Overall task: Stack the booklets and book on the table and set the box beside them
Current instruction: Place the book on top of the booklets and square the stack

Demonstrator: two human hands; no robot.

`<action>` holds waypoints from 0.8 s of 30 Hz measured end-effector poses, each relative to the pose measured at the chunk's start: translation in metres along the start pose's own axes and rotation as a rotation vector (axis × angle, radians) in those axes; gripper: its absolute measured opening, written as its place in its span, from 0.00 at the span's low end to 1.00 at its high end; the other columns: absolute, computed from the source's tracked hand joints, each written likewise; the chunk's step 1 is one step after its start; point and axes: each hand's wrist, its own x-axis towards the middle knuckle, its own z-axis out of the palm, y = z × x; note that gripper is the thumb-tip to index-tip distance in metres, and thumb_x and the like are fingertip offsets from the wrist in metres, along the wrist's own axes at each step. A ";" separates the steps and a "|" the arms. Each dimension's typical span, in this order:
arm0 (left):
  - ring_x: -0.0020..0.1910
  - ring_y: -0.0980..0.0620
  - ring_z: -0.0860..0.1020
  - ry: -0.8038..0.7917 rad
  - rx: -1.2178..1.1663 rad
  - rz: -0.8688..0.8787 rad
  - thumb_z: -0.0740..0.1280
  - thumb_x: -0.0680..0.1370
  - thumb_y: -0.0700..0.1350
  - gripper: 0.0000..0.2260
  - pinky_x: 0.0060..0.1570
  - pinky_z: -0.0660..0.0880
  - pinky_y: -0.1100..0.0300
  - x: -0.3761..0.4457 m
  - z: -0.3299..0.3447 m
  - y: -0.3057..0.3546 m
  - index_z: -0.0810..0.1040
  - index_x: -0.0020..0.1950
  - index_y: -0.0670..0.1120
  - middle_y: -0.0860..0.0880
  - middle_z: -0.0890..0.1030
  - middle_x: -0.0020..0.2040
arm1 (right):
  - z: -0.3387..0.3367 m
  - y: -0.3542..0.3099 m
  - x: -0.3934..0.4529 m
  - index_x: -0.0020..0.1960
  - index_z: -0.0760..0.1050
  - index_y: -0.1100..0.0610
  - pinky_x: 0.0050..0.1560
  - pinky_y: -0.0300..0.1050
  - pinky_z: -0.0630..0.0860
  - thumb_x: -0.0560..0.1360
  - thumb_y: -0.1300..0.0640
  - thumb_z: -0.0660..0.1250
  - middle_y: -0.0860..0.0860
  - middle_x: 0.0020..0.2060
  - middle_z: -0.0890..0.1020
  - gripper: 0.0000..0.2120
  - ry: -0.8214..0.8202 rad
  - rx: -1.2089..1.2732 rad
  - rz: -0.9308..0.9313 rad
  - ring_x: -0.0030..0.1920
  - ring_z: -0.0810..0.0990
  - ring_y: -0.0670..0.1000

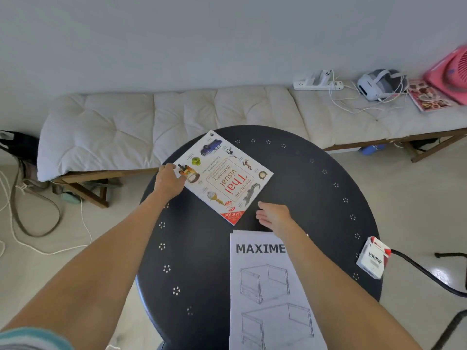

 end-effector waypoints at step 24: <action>0.46 0.43 0.82 -0.282 -0.216 -0.189 0.72 0.71 0.54 0.19 0.52 0.79 0.49 0.059 -0.012 -0.002 0.78 0.49 0.38 0.41 0.84 0.50 | 0.020 -0.014 0.010 0.54 0.76 0.63 0.54 0.45 0.74 0.75 0.62 0.67 0.54 0.41 0.82 0.09 0.044 0.142 0.170 0.49 0.81 0.50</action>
